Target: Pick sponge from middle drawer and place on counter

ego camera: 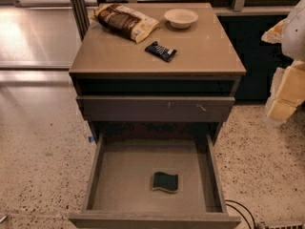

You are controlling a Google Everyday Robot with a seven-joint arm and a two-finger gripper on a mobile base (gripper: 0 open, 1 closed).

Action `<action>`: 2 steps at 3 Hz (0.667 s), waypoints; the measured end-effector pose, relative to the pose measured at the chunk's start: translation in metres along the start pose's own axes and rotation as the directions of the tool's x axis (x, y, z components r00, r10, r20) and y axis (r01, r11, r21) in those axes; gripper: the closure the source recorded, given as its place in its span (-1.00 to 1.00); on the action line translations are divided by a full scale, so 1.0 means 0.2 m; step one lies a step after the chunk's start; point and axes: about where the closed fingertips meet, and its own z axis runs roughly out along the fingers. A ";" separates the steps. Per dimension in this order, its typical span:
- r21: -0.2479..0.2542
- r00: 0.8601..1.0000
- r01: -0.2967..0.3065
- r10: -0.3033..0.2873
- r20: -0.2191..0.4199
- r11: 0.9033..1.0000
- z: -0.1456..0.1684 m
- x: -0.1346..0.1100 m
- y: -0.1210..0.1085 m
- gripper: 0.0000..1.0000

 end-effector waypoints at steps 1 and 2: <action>0.000 1.000 0.000 0.000 0.000 1.000 0.00 0.00 0.00 -1.00; 0.000 1.000 -0.004 0.004 -0.022 1.000 0.09 0.01 0.03 -1.00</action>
Offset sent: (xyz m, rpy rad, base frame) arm -0.0026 0.0050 -0.0589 -0.0538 0.0371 -0.0253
